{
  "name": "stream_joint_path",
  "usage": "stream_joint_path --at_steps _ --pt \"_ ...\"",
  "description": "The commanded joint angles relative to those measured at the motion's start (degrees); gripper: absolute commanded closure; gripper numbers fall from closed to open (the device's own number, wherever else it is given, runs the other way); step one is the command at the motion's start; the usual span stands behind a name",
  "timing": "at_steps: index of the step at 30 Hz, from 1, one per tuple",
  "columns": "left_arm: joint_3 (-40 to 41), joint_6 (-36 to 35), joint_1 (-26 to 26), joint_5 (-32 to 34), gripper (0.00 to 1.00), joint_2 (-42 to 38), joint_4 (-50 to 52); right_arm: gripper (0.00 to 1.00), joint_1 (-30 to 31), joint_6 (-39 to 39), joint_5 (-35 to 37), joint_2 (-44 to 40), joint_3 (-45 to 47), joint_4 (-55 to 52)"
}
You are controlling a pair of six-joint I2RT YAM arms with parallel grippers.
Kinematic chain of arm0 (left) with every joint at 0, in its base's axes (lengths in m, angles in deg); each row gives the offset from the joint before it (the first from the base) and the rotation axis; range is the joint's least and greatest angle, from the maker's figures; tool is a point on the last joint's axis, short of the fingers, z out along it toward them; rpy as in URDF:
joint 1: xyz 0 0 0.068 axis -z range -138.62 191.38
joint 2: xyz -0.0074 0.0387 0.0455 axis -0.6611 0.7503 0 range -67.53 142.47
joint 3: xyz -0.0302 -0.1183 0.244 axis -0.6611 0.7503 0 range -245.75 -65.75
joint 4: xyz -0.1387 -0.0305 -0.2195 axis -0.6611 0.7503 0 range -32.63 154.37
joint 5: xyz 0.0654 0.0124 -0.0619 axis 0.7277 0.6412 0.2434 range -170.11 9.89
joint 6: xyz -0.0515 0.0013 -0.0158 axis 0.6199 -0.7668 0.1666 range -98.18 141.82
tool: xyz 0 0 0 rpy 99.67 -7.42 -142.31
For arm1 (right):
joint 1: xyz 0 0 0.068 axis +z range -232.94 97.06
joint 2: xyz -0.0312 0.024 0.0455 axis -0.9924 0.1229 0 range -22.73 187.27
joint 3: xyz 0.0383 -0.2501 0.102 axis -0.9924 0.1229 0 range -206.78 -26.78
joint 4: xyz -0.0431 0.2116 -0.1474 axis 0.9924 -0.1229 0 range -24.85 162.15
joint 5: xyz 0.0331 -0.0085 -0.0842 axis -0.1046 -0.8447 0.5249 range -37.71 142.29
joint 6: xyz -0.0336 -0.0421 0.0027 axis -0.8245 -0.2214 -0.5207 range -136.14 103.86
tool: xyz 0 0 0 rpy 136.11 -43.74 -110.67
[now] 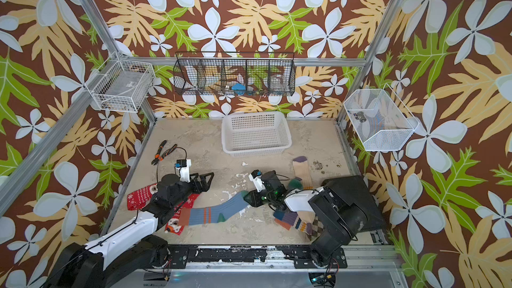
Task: Place the socks together as a pair
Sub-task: Flatten out the sock at the center of the board.
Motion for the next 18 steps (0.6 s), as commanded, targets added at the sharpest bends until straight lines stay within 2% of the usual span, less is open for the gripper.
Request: stream_joint_path --at_steps 1,3,11,15,18 --pt "0.11 -0.74 0.03 0.22 0.0 -1.19 0.65 0.88 0.06 0.62 0.73 -1.75 -0.39 -1.7" --pt "0.11 -0.84 0.02 0.36 0.0 -1.96 1.23 0.99 -0.07 -1.01 4.0 -5.55 -1.43 -7.6" --pt "0.87 -0.68 0.03 0.7 0.0 -2.57 0.58 1.0 -1.83 -9.63 26.08 -30.1 -13.64 -37.49" --pt "0.79 -0.45 0.07 0.65 0.0 -1.6 -0.22 1.0 -1.84 -12.62 33.25 -33.5 -21.92 -46.82" --pt "0.76 -0.31 0.03 0.45 0.0 -1.52 -0.35 1.0 -1.71 -12.9 32.03 -33.41 -25.38 -48.73"
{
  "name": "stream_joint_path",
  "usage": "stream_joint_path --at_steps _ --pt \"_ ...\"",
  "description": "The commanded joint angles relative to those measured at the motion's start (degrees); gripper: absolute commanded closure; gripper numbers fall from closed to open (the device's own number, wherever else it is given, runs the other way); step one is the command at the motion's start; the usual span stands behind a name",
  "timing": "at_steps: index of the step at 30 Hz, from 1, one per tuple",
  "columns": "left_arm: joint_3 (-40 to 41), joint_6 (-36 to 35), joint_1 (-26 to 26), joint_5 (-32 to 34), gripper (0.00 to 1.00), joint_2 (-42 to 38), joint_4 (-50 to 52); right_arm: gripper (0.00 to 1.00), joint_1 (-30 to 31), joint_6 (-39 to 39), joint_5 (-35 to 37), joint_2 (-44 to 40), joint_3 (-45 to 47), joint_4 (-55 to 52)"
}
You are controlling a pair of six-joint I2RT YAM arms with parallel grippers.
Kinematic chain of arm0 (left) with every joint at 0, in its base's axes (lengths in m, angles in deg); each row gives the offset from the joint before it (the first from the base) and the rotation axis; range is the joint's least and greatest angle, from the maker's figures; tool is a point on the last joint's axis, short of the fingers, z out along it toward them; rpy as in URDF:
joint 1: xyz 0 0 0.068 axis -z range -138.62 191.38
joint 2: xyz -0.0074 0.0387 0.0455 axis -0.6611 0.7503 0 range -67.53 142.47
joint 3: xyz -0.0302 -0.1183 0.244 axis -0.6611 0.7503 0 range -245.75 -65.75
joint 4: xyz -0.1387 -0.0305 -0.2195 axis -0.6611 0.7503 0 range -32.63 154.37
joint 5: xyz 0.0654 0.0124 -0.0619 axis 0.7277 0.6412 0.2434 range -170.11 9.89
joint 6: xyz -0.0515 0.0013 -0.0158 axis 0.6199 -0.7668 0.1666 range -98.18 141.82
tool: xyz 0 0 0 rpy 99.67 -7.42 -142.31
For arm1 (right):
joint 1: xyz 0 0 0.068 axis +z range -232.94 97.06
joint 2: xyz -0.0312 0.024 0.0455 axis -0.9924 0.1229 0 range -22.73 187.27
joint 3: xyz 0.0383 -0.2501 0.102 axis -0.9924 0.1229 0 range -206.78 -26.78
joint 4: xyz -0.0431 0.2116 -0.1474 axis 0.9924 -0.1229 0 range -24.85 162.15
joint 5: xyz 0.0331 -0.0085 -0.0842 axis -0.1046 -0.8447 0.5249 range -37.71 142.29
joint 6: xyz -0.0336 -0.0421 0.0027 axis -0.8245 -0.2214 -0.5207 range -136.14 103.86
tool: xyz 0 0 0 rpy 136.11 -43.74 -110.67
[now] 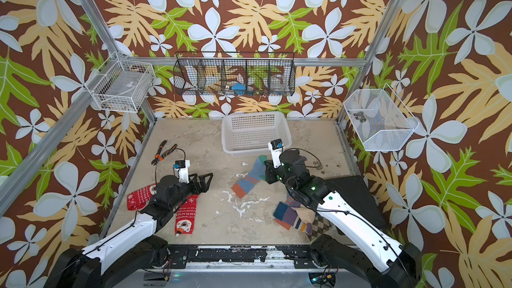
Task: Place the socks together as a pair
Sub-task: Flatten out the sock at the center of the board.
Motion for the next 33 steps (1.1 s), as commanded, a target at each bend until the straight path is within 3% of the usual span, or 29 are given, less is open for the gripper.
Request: stream_joint_path --at_steps 1,6,11,16,19,22,26,29,33 --pt "0.16 -0.18 0.03 -0.12 0.0 -0.06 -1.32 1.0 0.47 -1.6 1.11 0.91 -2.37 -6.98" --pt "0.71 0.26 0.03 1.31 0.0 -0.66 -1.09 1.0 7.62 1.73 -10.51 10.46 -1.18 1.48" --pt "1.31 1.22 -0.02 4.27 0.0 -1.23 -0.03 0.98 13.49 6.46 -24.2 25.22 -0.69 14.52" --pt "1.34 1.39 0.0 7.64 0.0 -2.72 2.48 0.65 14.9 9.95 -34.76 32.13 -0.55 24.17" --pt "1.36 1.41 -0.06 7.41 0.0 -3.44 3.76 0.61 11.63 8.64 -33.88 28.59 0.81 23.06" --pt "2.15 2.09 -0.02 4.92 0.0 -3.47 4.42 0.59 4.28 7.26 -31.83 23.41 4.51 21.28" --pt "4.04 4.11 0.03 -0.39 0.0 -2.89 4.3 0.59 -4.11 3.49 -22.01 19.52 8.04 16.32" --pt "6.16 5.18 0.29 -2.57 0.0 -3.32 4.41 0.58 -7.04 1.69 -17.49 21.44 10.62 17.14" --pt "7.53 6.78 0.56 -4.69 0.0 -5.83 6.11 0.57 -7.88 3.5 -22.01 28.26 11.86 22.27"
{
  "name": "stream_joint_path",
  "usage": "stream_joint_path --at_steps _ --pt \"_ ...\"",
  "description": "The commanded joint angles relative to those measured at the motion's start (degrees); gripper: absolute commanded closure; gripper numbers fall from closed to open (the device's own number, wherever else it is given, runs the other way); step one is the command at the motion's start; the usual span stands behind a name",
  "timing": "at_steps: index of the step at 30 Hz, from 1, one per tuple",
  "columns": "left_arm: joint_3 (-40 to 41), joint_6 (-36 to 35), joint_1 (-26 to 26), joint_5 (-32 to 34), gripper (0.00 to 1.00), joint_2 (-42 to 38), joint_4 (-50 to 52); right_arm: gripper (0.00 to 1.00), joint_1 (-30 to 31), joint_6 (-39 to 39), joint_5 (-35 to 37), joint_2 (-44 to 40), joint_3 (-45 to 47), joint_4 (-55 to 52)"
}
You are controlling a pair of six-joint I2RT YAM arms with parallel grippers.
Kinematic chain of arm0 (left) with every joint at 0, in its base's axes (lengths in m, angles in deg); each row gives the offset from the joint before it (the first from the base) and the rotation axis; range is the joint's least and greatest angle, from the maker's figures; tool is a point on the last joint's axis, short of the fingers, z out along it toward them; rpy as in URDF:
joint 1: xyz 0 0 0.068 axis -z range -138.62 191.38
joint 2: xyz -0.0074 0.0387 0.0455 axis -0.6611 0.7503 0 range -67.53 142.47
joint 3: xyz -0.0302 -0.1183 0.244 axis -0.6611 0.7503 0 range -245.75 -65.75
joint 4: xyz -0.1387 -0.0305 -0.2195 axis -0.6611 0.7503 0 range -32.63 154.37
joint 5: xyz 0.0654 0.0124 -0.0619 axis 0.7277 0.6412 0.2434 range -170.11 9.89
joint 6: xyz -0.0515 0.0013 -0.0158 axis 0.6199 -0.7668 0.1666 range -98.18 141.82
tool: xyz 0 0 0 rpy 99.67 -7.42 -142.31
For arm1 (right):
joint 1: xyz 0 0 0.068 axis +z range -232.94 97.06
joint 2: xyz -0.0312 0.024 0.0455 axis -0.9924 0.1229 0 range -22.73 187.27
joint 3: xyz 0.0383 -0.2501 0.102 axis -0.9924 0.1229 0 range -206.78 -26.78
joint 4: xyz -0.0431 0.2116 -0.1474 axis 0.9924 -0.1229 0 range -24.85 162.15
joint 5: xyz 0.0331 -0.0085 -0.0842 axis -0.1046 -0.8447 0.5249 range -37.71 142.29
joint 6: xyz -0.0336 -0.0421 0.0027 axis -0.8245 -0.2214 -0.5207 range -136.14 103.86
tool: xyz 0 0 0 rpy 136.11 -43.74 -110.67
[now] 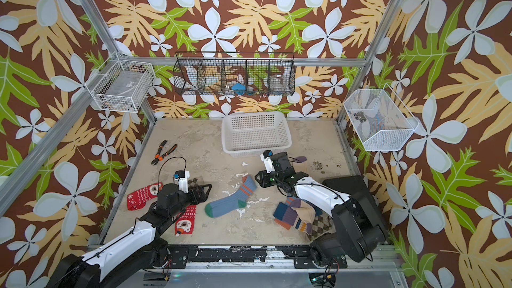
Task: Place the socks together as a pair
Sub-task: Flatten out the sock at the center of the board.
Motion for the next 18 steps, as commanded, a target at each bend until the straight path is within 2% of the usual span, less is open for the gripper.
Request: stream_joint_path --at_steps 1,5,7,8,10,11,18 --pt "0.61 2.21 0.23 -3.5 0.0 -1.79 1.6 0.57 -0.06 0.94 -2.76 3.83 0.8 5.35" --pt "2.19 3.96 1.23 -4.3 0.0 -4.27 4.43 0.58 0.72 3.17 -5.77 7.38 2.21 9.81" --pt "2.99 4.35 1.72 -4.11 0.0 -5.42 5.2 0.64 0.89 3.79 -7.36 8.79 2.62 11.43" --pt "3.0 4.35 1.8 -4.29 0.0 -5.81 5.37 0.72 0.84 3.89 -7.68 8.97 2.69 11.83" --pt "2.7 4.14 1.9 -3.6 0.0 -6.12 5.53 0.93 0.89 3.83 -6.88 7.52 3.05 11.61" --pt "2.42 3.83 1.9 -3.34 0.0 -5.94 5.58 1.0 0.85 3.62 -6.07 6.34 3.15 11.0" --pt "0.06 2.29 1.9 -3.06 0.0 -3.44 5.74 1.0 1.03 -1.71 6.29 -10.37 -0.41 -4.53"
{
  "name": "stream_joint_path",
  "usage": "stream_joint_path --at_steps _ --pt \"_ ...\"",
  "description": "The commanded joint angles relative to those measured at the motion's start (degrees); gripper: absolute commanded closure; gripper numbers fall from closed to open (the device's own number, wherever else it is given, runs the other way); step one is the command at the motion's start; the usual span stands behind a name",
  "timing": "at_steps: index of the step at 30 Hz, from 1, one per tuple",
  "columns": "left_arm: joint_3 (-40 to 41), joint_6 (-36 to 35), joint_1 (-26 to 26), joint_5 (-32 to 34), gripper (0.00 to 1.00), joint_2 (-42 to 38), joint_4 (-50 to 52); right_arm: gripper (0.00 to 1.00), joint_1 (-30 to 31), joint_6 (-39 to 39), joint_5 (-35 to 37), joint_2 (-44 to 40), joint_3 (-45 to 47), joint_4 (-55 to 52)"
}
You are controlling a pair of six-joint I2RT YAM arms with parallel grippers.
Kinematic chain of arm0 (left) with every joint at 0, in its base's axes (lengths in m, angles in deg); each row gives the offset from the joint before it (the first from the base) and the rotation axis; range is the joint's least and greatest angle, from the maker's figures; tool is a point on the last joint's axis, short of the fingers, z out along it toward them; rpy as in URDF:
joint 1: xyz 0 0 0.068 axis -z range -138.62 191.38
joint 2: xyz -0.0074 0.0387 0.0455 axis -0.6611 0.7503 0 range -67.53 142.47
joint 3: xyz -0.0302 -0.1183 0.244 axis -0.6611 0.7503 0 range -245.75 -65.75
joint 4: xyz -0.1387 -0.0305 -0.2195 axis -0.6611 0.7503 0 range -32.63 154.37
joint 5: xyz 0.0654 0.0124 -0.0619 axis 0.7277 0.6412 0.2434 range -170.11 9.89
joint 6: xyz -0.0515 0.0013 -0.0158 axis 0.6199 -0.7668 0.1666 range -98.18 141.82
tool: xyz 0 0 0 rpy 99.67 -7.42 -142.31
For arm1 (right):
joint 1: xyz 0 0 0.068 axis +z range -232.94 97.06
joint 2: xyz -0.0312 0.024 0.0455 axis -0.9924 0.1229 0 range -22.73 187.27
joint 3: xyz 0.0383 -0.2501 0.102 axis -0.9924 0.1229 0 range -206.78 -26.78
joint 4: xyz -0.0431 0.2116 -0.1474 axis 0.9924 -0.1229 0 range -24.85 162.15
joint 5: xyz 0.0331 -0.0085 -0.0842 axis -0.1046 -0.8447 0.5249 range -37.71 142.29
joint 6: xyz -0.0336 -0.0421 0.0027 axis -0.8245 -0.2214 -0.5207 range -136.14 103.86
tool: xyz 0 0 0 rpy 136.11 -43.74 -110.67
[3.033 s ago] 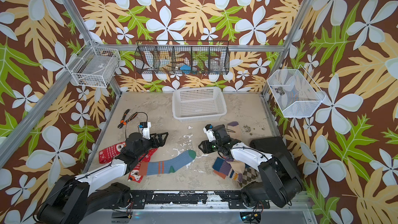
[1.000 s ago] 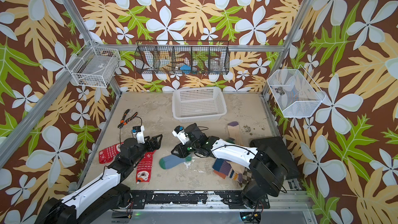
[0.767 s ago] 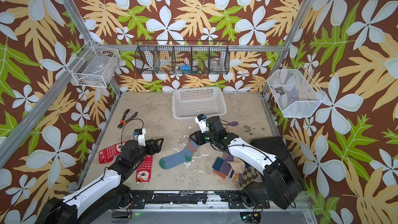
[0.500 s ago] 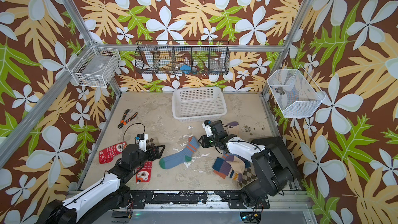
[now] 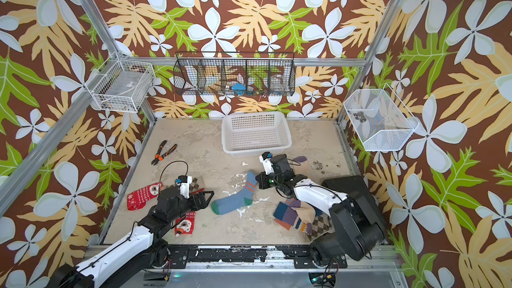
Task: Place the socks together as a pair
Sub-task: Flatten out the sock at the center of the board.
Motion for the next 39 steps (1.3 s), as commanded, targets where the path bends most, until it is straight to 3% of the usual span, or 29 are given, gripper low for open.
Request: stream_joint_path --at_steps 1,4,6,8,10,14,19,23,27,32,37,39 --pt "-0.76 -1.6 0.06 0.63 0.0 0.83 -0.01 1.0 0.67 -3.61 9.06 -6.11 -2.09 -8.84" --pt "-0.71 -1.66 0.0 0.95 0.0 1.58 -0.14 1.0 3.82 -4.53 14.86 -8.29 -4.12 -13.59" --pt "-0.71 -1.76 0.0 0.78 0.0 2.11 -0.21 0.97 4.8 -3.98 14.68 -7.3 -3.23 -13.64" --pt "-0.88 -1.86 0.0 0.48 0.0 2.34 -0.21 0.78 4.8 -3.4 15.21 -5.46 -0.97 -12.21" --pt "-1.29 -2.0 0.0 0.1 0.0 2.62 -0.08 0.67 4.82 -3.05 18.32 -4.02 1.22 -11.53" --pt "-2.98 -2.44 0.83 -0.43 0.0 4.88 -0.21 0.64 3.13 -3.22 23.17 -5.22 4.23 -10.09" --pt "-8.31 -3.48 8.37 3.89 0.0 12.67 -0.3 0.61 0.61 -3.12 22.9 -8.98 5.26 -7.67" --pt "-12.74 -3.08 15.41 7.08 0.0 20.53 -1.11 0.53 0.52 -4.0 18.62 -7.66 4.65 -3.21" --pt "-13.45 -1.79 17.69 8.09 0.01 25.52 -3.77 0.5 0.52 -4.19 14.31 -0.97 0.48 -1.6" --pt "-14.1 -1.34 18.84 7.19 0.24 29.0 -6.46 0.46 0.6 -2.0 6.2 7.61 -3.11 3.48" --pt "-15.04 -0.94 21.01 8.14 0.26 31.71 -7.97 0.47 0.78 -0.33 2.52 13.27 -5.06 5.92" --pt "-14.91 -0.62 21.36 8.18 0.26 32.87 -9.08 0.53 0.83 0.19 1.26 14.48 -5.05 6.76"
